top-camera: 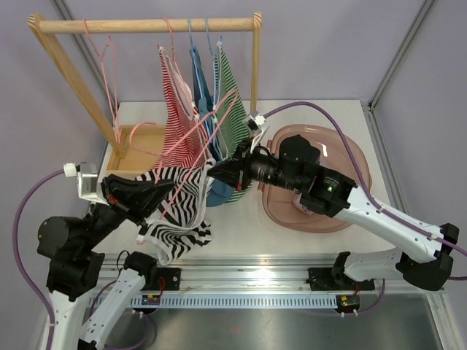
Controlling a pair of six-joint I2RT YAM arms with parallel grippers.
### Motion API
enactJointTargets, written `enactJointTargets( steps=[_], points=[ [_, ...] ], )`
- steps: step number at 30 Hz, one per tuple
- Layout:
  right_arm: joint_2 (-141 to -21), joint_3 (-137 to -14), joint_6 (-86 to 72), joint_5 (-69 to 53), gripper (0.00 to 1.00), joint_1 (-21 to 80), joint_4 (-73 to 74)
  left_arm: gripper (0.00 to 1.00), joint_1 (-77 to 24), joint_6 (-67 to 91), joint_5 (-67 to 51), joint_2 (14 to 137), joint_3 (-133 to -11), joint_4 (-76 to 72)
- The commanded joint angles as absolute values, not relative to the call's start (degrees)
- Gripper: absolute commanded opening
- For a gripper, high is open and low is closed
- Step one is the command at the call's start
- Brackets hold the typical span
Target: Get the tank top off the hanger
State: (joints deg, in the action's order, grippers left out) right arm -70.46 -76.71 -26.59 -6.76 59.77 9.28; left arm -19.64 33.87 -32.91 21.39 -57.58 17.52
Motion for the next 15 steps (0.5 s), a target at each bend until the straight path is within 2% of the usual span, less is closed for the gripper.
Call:
enactJointTargets(
  steps=[1, 5, 9, 11, 15],
  points=[
    [-71.5, -85.0, -25.4, -19.5, 0.00, 62.7, 12.7, 0.00, -19.8, 35.3, -26.6, 21.4, -54.5, -9.7],
    [-73.6, -92.8, -25.2, -24.3, 0.00, 64.6, 16.1, 0.00, -19.8, 30.7, -20.2, 24.3, -55.2, -14.8],
    [-75.3, -94.0, -25.1, -27.1, 0.00, 66.7, 16.8, 0.00, -19.8, 28.2, -15.8, 26.4, -54.7, -19.7],
    [-75.8, -92.1, -23.2, -23.6, 0.00, 67.5, 18.3, 0.00, -19.8, 28.4, -11.5, 27.2, -55.1, -19.3],
    [-73.7, -83.4, -22.5, -10.7, 0.00, 67.9, 20.3, 0.00, -19.8, 27.5, -4.1, 27.3, -60.4, -4.0]
  ],
)
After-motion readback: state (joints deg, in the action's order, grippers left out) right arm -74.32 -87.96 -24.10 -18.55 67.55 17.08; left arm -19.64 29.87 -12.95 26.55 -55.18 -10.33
